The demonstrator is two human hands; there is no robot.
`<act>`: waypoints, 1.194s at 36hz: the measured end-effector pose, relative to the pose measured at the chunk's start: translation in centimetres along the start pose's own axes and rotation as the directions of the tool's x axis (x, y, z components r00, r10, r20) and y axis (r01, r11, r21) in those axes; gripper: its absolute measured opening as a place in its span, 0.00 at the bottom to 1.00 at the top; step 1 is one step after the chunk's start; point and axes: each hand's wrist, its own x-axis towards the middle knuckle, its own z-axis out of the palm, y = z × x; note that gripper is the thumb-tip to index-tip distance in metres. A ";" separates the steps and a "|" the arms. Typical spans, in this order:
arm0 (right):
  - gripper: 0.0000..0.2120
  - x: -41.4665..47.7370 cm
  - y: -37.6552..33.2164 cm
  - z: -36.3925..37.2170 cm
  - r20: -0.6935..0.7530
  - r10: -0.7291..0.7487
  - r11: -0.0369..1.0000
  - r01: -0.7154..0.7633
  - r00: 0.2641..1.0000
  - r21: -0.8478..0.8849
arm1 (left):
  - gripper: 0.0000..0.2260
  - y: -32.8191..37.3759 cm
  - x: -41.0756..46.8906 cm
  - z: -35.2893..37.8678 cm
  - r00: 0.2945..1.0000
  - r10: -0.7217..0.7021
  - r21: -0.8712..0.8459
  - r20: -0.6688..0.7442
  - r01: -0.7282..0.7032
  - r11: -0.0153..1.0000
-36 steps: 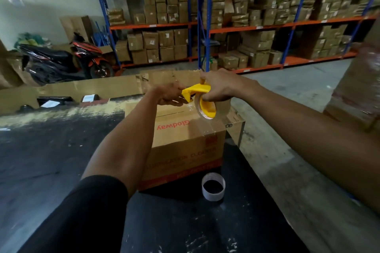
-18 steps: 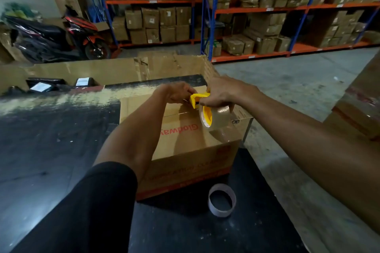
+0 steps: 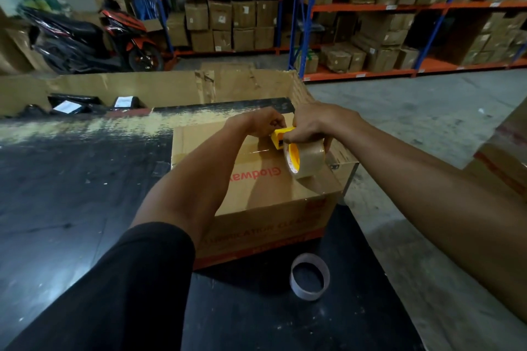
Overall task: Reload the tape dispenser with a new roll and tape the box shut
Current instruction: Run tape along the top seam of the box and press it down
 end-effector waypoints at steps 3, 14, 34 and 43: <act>0.18 0.1 -0.2 -0.3 0.019 0.008 1.000 -0.008 1.000 -0.002 | 0.13 0.0 0.0 0.1 1.000 -0.003 -0.011 0.014 0.004 1.000; 0.20 -0.3 -0.5 0.0 0.057 -0.014 0.998 0.017 0.998 -0.060 | 0.08 -0.8 -0.3 0.7 0.999 -0.017 -0.085 0.028 0.020 0.996; 0.25 -0.6 -0.5 0.2 0.120 0.061 0.998 -0.057 0.991 -0.034 | 0.11 -0.3 0.2 0.6 0.997 -0.070 0.083 -0.033 0.072 0.994; 0.27 -1.0 -0.9 -0.2 0.117 0.080 0.993 -0.069 0.990 -0.093 | 0.07 -1.7 -0.7 1.6 0.944 -0.062 -0.072 -0.324 0.040 0.997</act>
